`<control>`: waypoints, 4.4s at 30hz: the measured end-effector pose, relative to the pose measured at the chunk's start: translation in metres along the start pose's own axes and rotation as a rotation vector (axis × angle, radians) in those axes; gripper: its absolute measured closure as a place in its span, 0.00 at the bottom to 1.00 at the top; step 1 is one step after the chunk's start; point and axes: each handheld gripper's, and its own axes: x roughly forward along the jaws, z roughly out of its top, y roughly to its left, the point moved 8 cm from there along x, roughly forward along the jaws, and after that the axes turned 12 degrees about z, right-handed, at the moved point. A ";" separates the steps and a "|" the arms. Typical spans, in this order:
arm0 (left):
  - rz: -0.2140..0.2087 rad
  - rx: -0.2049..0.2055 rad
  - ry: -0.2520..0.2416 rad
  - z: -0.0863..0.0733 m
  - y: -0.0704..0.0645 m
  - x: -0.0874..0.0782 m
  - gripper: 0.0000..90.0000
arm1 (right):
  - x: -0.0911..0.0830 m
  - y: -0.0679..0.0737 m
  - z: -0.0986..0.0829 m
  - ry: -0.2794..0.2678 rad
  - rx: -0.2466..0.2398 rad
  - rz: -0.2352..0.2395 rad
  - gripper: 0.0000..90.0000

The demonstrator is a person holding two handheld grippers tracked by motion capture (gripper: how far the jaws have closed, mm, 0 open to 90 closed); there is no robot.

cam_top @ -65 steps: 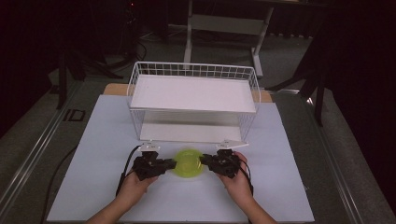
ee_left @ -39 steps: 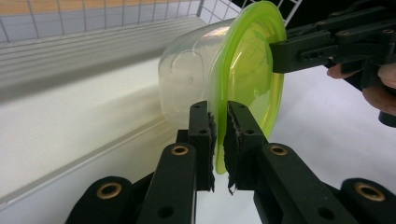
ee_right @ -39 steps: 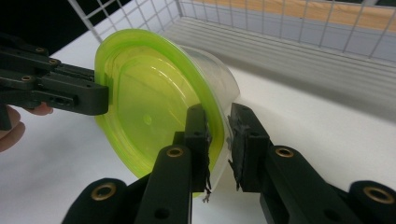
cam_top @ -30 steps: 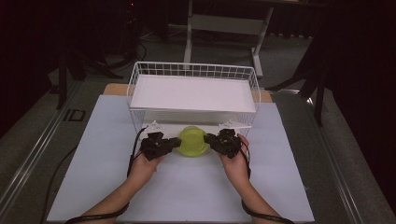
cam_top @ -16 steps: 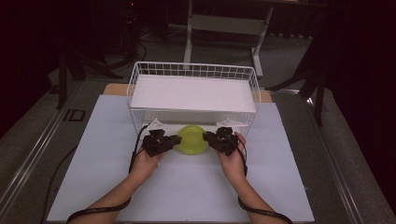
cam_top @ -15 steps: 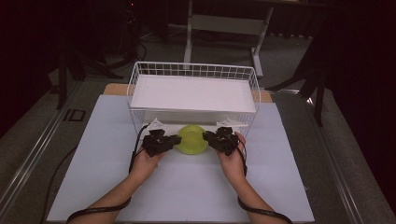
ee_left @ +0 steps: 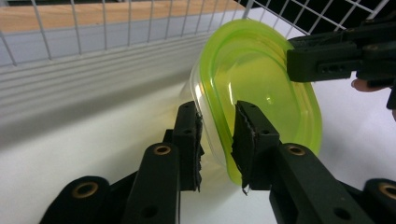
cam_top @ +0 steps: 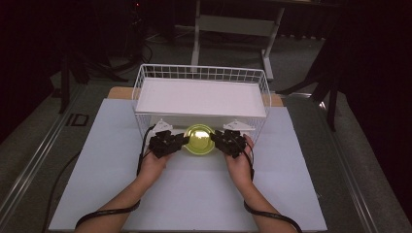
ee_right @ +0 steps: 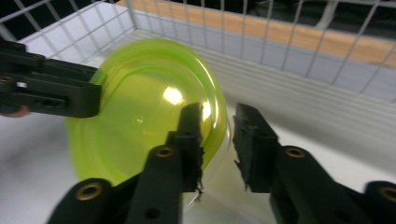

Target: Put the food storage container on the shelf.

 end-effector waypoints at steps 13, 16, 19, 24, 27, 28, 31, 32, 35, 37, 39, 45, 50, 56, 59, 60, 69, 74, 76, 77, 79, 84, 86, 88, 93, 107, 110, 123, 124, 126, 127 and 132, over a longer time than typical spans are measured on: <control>0.041 -0.022 -0.050 0.006 0.007 0.010 0.60 | 0.007 -0.012 0.003 -0.031 -0.011 -0.055 0.58; 0.027 -0.028 -0.055 0.007 0.006 0.009 0.58 | 0.002 -0.009 0.008 -0.062 -0.024 -0.052 0.54; 0.025 -0.040 -0.058 0.008 0.006 0.007 0.54 | -0.003 -0.007 0.011 -0.070 -0.028 -0.058 0.54; 0.008 -0.039 -0.062 0.006 0.003 -0.005 0.47 | -0.014 0.001 0.007 -0.079 -0.008 -0.034 0.54; 0.026 -0.017 -0.055 0.003 0.000 -0.016 0.44 | -0.020 0.011 0.001 -0.087 -0.013 -0.016 0.55; 0.040 -0.011 -0.058 0.002 -0.001 -0.020 0.41 | -0.022 0.014 -0.001 -0.084 -0.014 -0.012 0.56; 0.033 -0.022 -0.069 -0.002 -0.006 -0.032 0.37 | -0.023 0.023 -0.010 -0.062 -0.022 0.011 0.64; 0.031 -0.039 -0.080 -0.005 -0.009 -0.040 0.35 | -0.023 0.025 -0.013 -0.054 -0.021 0.020 0.65; -0.022 -0.032 -0.091 -0.009 -0.015 -0.051 0.23 | -0.021 0.033 -0.022 -0.025 -0.009 0.046 0.76; -0.012 -0.027 -0.094 -0.012 -0.017 -0.057 0.20 | -0.018 0.037 -0.026 -0.009 0.004 0.061 0.83; -0.005 -0.033 -0.110 -0.014 -0.017 -0.062 0.15 | -0.014 0.040 -0.029 0.008 0.001 0.064 0.88; 0.042 -0.009 -0.183 -0.026 -0.009 -0.074 0.02 | -0.001 0.044 -0.034 0.046 -0.008 0.062 1.00; 0.024 -0.043 -0.154 -0.041 -0.005 -0.073 0.02 | 0.009 0.041 -0.035 0.054 0.017 0.061 1.00; 0.016 -0.025 -0.152 -0.044 -0.006 -0.072 0.02 | 0.020 0.036 -0.030 0.053 0.026 0.043 0.99; 0.015 -0.023 -0.157 -0.043 -0.006 -0.073 0.02 | 0.026 0.033 -0.026 0.053 0.030 0.039 0.99; 0.013 -0.024 -0.156 -0.043 -0.007 -0.073 0.02 | 0.029 0.032 -0.025 0.053 0.034 0.041 0.99; 0.003 -0.027 -0.160 -0.044 -0.007 -0.073 0.02 | 0.048 0.023 -0.018 0.051 0.064 0.026 0.96; 0.000 -0.026 -0.158 -0.044 -0.007 -0.073 0.02 | 0.049 0.022 -0.016 0.054 0.064 0.018 0.95; 0.000 -0.023 -0.162 -0.043 -0.007 -0.074 0.02 | 0.045 0.024 -0.017 0.057 0.057 0.025 0.94; -0.002 -0.024 -0.164 -0.042 -0.007 -0.074 0.02 | 0.042 0.026 -0.019 0.058 0.054 0.030 0.93; -0.003 -0.024 -0.171 -0.041 -0.008 -0.075 0.02 | 0.039 0.030 -0.022 0.061 0.049 0.043 0.92; -0.025 -0.023 -0.188 -0.035 -0.012 -0.079 0.02 | 0.026 0.038 -0.025 0.052 0.036 0.059 0.88; -0.025 -0.013 -0.184 -0.034 -0.014 -0.079 0.02 | 0.022 0.042 -0.026 0.047 0.028 0.068 0.86; -0.029 -0.009 -0.187 -0.032 -0.016 -0.080 0.02 | 0.018 0.047 -0.027 0.045 0.025 0.081 0.82; -0.053 0.008 -0.179 -0.031 -0.023 -0.082 0.02 | 0.008 0.055 -0.028 0.012 0.029 0.098 0.62; -0.129 0.063 -0.142 -0.031 -0.036 -0.095 0.02 | -0.016 0.063 -0.033 -0.025 0.023 0.167 0.25; -0.137 0.059 -0.134 -0.034 -0.037 -0.098 0.02 | -0.022 0.064 -0.034 -0.030 0.022 0.174 0.23; -0.145 0.053 -0.126 -0.048 -0.036 -0.107 0.02 | -0.050 0.063 -0.045 -0.035 -0.026 0.167 0.19; -0.142 0.056 -0.125 -0.049 -0.036 -0.107 0.02 | -0.052 0.062 -0.045 -0.037 -0.030 0.166 0.19; -0.145 0.057 -0.129 -0.051 -0.037 -0.107 0.02 | -0.057 0.061 -0.048 -0.037 -0.032 0.159 0.19; -0.146 0.060 -0.130 -0.052 -0.037 -0.106 0.02 | -0.058 0.061 -0.049 -0.041 -0.031 0.161 0.19; -0.158 0.061 -0.151 -0.052 -0.038 -0.107 0.02 | -0.060 0.057 -0.056 -0.049 -0.048 0.157 0.19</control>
